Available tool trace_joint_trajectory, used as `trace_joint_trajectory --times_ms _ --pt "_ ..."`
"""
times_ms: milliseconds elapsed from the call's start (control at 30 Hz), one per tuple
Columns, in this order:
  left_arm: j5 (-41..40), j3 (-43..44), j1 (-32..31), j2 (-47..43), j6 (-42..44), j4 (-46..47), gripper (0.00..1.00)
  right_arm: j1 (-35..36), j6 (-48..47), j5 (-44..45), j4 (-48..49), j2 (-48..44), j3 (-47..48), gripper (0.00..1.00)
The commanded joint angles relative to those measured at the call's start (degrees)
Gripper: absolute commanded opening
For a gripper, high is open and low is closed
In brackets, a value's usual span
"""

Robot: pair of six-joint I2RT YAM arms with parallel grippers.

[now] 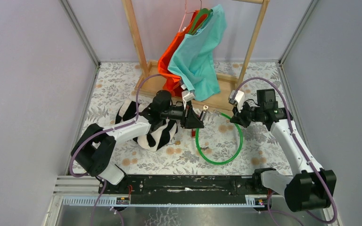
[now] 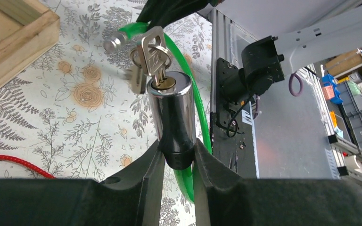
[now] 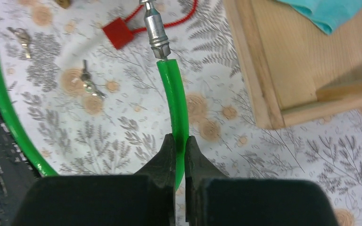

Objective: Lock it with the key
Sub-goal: Lock the lock.

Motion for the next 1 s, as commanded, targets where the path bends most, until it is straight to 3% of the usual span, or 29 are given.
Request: trace_joint_trajectory --times_ms 0,500,967 --pt "5.8 -2.5 1.9 -0.9 -2.3 17.0 0.00 5.2 4.5 -5.9 -4.3 -4.5 2.2 0.00" --pt "7.3 -5.4 2.5 -1.5 -10.2 27.3 0.00 10.8 11.5 -8.7 -1.1 -7.1 3.1 0.00" --pt "8.6 -6.9 2.7 -0.8 -13.9 32.0 0.00 10.9 8.2 -14.0 -3.1 -7.8 3.0 0.00"
